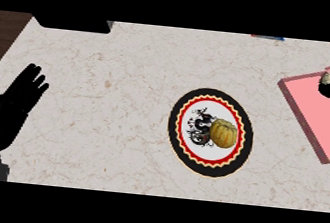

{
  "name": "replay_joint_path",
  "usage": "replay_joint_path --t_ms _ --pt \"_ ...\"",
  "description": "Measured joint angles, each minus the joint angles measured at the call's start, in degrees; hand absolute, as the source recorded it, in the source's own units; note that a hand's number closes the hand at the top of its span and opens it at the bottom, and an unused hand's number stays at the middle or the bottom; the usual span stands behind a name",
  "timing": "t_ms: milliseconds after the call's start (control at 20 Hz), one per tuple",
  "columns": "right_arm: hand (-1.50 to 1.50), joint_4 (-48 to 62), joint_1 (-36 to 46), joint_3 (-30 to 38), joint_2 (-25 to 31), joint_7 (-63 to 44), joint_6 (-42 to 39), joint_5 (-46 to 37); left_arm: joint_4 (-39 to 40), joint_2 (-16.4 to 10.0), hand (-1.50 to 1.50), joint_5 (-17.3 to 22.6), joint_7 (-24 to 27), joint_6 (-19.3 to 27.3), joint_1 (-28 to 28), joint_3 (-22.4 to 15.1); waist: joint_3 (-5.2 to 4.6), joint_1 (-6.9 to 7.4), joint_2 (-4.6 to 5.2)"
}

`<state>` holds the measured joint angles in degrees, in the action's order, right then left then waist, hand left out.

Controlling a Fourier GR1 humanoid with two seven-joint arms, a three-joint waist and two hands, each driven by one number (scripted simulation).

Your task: Pick the cupcake from the plate and place it in the cardboard box

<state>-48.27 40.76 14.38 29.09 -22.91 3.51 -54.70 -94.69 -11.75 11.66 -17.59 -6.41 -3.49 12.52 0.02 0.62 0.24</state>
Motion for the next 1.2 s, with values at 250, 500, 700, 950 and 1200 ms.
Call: replay_joint_path --t_ms 250,500,700,950,1200 --pt "-1.5 5.5 -0.93 1.58 -0.63 5.14 1.54 2.47 0.11 0.59 0.0 -0.64 1.39 -0.53 1.06 -0.54 0.02 0.02 -0.04" --pt "-1.5 4.26 -1.74 5.46 -1.35 11.58 6.79 7.35 0.33 0.73 0.0 -0.96 1.2 0.0 0.63 -0.35 0.03 -0.27 -0.12" --pt "-1.5 0.87 -2.32 11.38 -3.18 14.31 12.81 13.66 0.24 0.2 0.0 -0.34 0.63 -0.13 0.66 0.46 0.05 -0.74 -0.3" --pt "-1.5 -3.86 -4.81 18.1 -3.24 17.75 14.12 22.52 1.47 -0.29 0.0 0.07 1.52 -0.93 0.78 1.2 0.01 -1.13 -0.39" --pt "-1.5 -8.05 -9.65 23.19 -0.47 19.47 11.23 30.0 -0.88 -0.26 0.0 0.33 0.0 -0.63 1.47 1.22 0.0 -1.05 -0.41"
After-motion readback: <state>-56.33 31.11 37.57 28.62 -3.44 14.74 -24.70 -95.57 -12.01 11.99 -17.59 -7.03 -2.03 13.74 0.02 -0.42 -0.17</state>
